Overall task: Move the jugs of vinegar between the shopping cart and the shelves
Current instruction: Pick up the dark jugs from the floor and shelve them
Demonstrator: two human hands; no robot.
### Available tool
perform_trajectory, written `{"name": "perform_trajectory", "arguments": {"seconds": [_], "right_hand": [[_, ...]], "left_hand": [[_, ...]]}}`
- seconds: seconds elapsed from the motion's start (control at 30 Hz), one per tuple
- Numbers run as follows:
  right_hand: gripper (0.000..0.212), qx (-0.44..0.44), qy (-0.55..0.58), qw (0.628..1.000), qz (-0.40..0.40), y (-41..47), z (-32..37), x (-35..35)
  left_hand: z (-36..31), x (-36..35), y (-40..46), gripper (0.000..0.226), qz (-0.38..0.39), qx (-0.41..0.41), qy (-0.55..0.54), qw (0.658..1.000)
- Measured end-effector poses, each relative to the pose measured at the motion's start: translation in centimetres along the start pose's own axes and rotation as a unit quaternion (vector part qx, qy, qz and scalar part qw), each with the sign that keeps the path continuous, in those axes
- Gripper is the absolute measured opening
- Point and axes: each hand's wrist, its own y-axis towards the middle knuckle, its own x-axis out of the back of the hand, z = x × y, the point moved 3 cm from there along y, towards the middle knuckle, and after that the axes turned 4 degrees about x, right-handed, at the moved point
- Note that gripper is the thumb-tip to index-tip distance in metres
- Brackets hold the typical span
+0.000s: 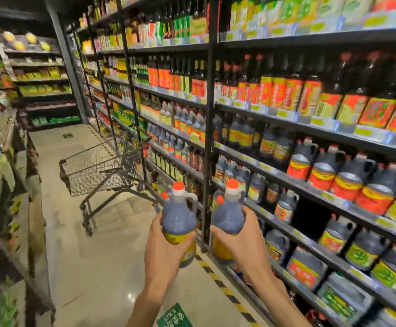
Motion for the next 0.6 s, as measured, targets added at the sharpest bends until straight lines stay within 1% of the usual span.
{"name": "perform_trajectory", "arguments": {"seconds": [0.03,0.13,0.23,0.27,0.3,0.4,0.43,0.5,0.6], "right_hand": [[0.092,-0.002,0.000,1.000,-0.008,1.8,0.0,-0.7],[0.096,-0.017,-0.006,0.999,-0.034,7.3,-0.4,-2.1],[0.088,-0.032,-0.013,0.998,-0.057,13.1,-1.7,-3.7],[0.086,-0.033,-0.017,0.997,-0.066,15.3,-2.1,-4.2],[0.083,-0.032,-0.017,0.997,-0.074,17.5,-2.7,-4.6],[0.054,-0.036,-0.011,0.996,-0.083,24.1,-4.2,-5.9],[0.053,-0.039,-0.010,0.995,-0.092,26.3,-4.5,-6.2],[0.061,-0.048,-0.027,0.993,-0.106,30.8,-5.0,-6.7],[0.068,-0.062,-0.023,0.992,-0.108,37.6,-6.6,-7.6]], "left_hand": [[0.1,-0.8,2.3,0.098,0.010,-0.001,0.001,1.000],[0.7,-3.7,8.9,0.102,0.046,-0.008,0.006,0.999],[1.5,-7.2,15.2,0.094,0.083,-0.006,0.009,0.996],[1.6,-8.5,17.3,0.094,0.095,-0.007,0.007,0.995],[1.7,-9.9,19.5,0.099,0.104,-0.011,0.008,0.994],[1.5,-13.9,25.6,0.103,0.127,-0.020,0.008,0.992],[1.3,-15.2,27.7,0.102,0.132,-0.020,0.007,0.991],[0.8,-17.6,31.7,0.099,0.144,-0.024,0.005,0.989],[0.1,-21.0,37.7,0.094,0.182,-0.019,-0.010,0.983]]}}
